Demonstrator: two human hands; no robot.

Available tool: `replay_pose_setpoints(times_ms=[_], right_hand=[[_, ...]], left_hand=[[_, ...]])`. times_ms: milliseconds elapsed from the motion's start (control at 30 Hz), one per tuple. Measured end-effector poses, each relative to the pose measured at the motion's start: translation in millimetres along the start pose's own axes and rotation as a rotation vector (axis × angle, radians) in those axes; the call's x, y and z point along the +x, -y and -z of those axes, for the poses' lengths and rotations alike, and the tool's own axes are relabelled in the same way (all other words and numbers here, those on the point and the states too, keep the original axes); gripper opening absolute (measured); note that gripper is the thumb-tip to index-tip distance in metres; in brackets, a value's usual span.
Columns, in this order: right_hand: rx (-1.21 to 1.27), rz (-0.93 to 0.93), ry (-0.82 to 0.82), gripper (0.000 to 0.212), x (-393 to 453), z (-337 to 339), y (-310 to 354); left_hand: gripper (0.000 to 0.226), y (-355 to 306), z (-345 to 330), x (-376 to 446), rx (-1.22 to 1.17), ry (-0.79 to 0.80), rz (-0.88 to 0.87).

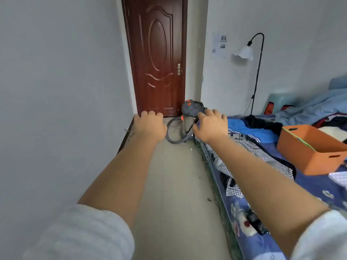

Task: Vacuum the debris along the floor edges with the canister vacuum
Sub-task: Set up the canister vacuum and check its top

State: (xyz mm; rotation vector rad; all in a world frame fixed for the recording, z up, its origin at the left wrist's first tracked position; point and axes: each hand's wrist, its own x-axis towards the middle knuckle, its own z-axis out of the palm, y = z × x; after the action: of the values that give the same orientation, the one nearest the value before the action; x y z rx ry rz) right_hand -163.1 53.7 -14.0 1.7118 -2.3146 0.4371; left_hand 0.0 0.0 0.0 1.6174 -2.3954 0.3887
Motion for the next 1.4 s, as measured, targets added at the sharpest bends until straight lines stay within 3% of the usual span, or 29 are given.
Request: replay_pose_setpoints(times_ms=[133,333,733,1067,1400], right_hand=[[-0.035,-0.019,0.068,0.050,51.3,-51.0,-11.2],[-0.003,0.006,0.125,0.049,193.6,-111.2,-24.6],[0.012,0.040,0.093,0.047,480.2,-212.1,-17.0],[-0.022,-0.092,0.080,0.044,717.4,-299.5,-30.2],[-0.059,-0.161,0.114,0.049,948.2,-403.2,-107.2]], left_hand=[[0.039,-2.1,-55.6,53.3,0.007,0.066,-0.003],[0.037,-11.0,-100.7,188.8,-0.001,0.099,-0.002],[0.035,30.8,-189.1,469.6,0.034,0.062,0.034],[0.038,38.1,-293.0,731.0,0.015,0.089,-0.120],[0.038,-9.1,-405.9,975.7,0.008,0.131,-0.210]])
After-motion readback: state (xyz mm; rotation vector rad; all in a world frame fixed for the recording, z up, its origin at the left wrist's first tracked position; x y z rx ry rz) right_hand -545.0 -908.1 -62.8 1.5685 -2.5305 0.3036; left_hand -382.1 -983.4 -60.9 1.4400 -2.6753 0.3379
